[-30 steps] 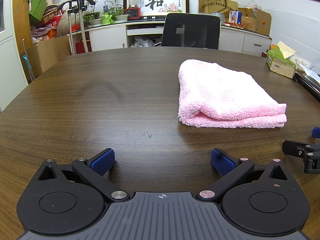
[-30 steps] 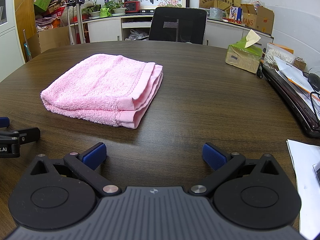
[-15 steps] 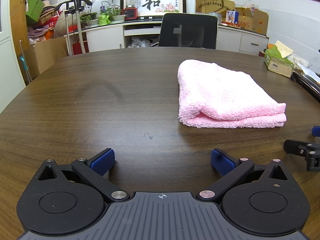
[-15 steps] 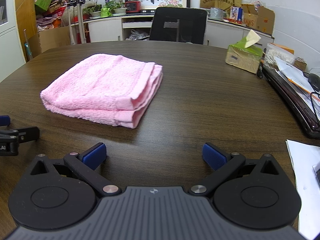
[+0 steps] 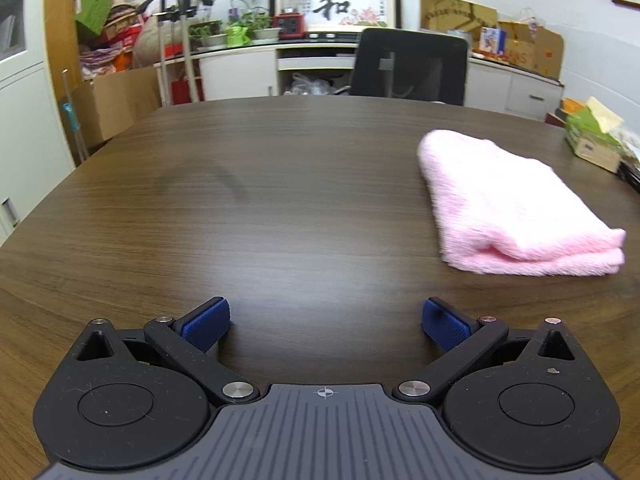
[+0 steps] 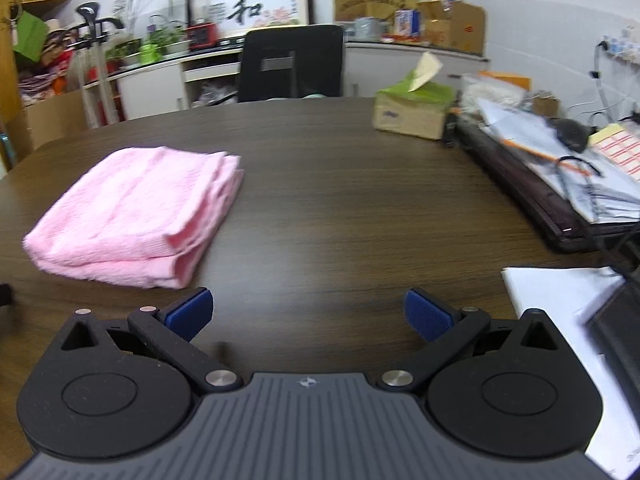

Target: Fold towel

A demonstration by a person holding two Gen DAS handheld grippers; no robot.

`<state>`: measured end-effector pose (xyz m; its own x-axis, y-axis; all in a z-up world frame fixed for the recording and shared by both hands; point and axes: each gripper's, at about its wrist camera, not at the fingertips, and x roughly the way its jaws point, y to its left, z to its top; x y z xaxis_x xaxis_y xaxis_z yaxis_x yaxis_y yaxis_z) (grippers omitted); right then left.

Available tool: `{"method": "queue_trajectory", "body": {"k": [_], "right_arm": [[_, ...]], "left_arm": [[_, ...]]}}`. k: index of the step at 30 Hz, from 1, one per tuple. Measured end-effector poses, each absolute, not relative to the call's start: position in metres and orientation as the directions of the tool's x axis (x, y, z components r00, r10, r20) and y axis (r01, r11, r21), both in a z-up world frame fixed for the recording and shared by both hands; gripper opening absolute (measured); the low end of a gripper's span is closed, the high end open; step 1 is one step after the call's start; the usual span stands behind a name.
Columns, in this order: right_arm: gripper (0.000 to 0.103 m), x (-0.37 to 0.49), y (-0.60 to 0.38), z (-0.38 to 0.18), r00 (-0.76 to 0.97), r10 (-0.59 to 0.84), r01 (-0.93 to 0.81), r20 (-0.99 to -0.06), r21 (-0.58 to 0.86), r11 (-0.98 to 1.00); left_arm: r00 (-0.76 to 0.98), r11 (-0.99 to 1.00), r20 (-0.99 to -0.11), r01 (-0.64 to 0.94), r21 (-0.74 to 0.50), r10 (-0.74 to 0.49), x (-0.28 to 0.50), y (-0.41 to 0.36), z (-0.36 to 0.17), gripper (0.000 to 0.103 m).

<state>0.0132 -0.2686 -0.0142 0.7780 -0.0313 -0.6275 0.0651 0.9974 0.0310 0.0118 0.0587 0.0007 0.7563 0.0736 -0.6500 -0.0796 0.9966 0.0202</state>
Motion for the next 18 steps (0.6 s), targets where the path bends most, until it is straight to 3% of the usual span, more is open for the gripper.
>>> {"method": "queue_trajectory", "body": {"k": [18], "right_arm": [[0.103,0.017,-0.297,-0.026,0.747,-0.108,0.149,-0.656,0.007,0.989]], "left_arm": [[0.752,0.989,-0.647,-0.15,0.017,0.125,0.013,0.108,0.005,0.103]]}}
